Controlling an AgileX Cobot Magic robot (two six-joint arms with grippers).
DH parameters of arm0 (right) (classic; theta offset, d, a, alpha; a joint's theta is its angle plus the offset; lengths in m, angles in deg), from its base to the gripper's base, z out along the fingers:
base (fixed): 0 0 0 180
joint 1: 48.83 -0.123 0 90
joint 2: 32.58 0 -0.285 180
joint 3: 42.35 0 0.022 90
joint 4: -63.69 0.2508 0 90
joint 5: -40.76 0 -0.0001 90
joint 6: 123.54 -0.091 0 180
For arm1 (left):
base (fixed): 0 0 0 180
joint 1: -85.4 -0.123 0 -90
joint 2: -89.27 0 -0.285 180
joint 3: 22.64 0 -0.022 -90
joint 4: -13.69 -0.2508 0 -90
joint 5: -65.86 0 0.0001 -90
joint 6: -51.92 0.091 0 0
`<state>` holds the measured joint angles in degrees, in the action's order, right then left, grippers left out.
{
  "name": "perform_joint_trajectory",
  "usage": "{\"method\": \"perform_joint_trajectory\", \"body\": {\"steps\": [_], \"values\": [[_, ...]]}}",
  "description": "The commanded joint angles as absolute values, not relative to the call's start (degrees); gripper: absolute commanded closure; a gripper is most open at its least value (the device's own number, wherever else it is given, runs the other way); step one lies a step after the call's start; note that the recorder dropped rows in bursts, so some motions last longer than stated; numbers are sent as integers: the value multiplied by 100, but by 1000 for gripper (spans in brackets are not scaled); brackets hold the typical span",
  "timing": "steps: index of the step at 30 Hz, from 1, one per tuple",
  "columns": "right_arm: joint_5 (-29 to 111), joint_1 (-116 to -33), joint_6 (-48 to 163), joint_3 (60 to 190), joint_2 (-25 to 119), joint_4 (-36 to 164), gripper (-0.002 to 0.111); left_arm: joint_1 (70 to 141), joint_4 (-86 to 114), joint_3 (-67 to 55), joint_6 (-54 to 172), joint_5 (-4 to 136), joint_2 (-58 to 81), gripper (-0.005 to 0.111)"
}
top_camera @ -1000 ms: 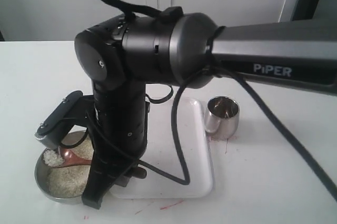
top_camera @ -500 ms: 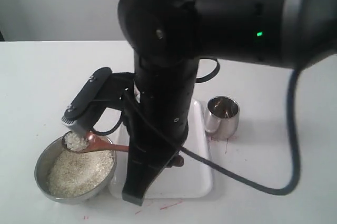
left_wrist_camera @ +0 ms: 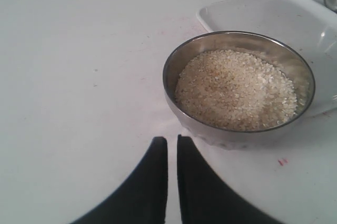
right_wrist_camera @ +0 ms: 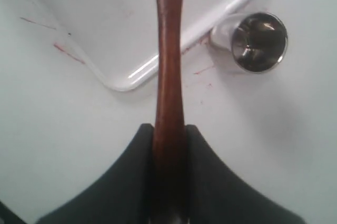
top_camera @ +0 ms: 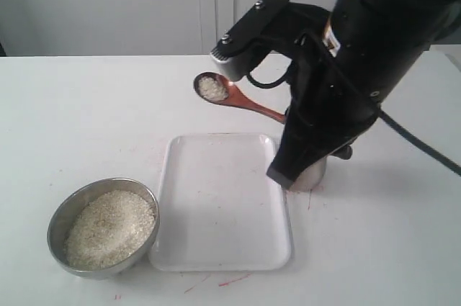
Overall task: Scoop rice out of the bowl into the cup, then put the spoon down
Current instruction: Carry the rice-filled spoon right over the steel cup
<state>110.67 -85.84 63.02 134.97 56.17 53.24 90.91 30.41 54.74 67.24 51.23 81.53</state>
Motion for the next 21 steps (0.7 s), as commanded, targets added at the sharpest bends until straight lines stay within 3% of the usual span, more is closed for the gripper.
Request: {"method": "perform_joint_trajectory", "body": {"steps": [1,13,21], "values": [[11072,-8157,6227,13164,5481,5255,108,9120,3083,5457,6714,5128,8148,92],[11072,-7099,6428,12163,5481,5094,108,9120,3083,5457,6714,5128,8148,92],[10876,-6878,6395,12029,5842,4967,108,9120,3083,5457,6714,5128,8148,92]]}}
